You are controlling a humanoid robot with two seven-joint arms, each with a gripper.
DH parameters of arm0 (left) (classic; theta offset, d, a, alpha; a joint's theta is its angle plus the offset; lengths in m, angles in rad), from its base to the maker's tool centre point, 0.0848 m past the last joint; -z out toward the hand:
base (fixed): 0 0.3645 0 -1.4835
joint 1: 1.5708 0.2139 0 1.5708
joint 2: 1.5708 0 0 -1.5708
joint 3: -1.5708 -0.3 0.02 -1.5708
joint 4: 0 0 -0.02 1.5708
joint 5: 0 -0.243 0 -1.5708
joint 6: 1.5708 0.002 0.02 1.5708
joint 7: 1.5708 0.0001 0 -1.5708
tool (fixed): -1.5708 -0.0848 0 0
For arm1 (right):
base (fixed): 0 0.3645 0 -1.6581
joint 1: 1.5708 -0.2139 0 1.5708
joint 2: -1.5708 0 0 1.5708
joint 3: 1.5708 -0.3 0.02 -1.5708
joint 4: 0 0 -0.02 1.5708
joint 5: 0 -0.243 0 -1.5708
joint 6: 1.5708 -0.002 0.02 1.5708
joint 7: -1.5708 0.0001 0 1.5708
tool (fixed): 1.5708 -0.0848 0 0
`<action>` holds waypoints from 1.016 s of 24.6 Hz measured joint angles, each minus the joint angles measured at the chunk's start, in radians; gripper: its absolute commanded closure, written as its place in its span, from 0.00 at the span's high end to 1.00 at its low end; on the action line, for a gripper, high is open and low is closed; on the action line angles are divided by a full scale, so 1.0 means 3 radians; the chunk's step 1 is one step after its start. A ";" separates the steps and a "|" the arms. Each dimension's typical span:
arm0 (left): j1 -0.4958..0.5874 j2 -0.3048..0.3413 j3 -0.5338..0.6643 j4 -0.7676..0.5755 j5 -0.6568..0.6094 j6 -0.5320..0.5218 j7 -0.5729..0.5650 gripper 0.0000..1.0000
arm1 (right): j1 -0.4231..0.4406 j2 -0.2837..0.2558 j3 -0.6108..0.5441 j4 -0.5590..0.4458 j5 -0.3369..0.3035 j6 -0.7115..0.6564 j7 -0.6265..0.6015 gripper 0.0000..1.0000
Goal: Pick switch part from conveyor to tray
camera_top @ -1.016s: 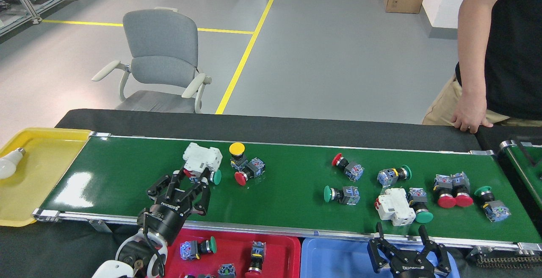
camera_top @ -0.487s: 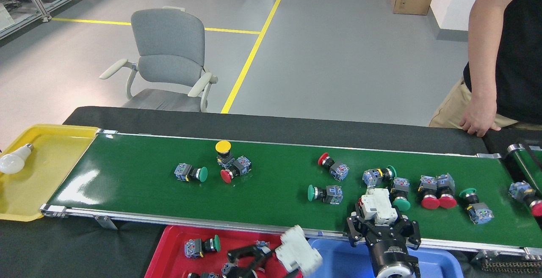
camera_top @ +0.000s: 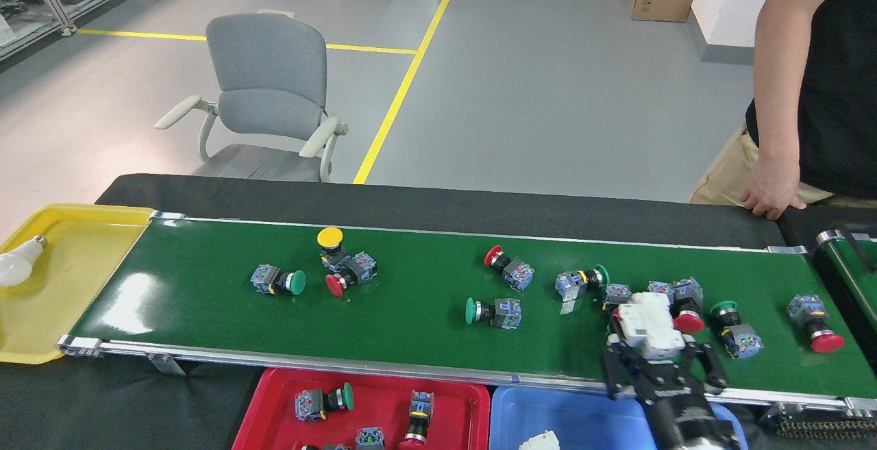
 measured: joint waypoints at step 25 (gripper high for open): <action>-0.0174 0.0436 0.2378 0.0614 0.1250 0.1153 -0.0228 1.00 | 0.0183 0.0759 -0.0248 0.0012 0.0474 0.0138 -0.0032 0.98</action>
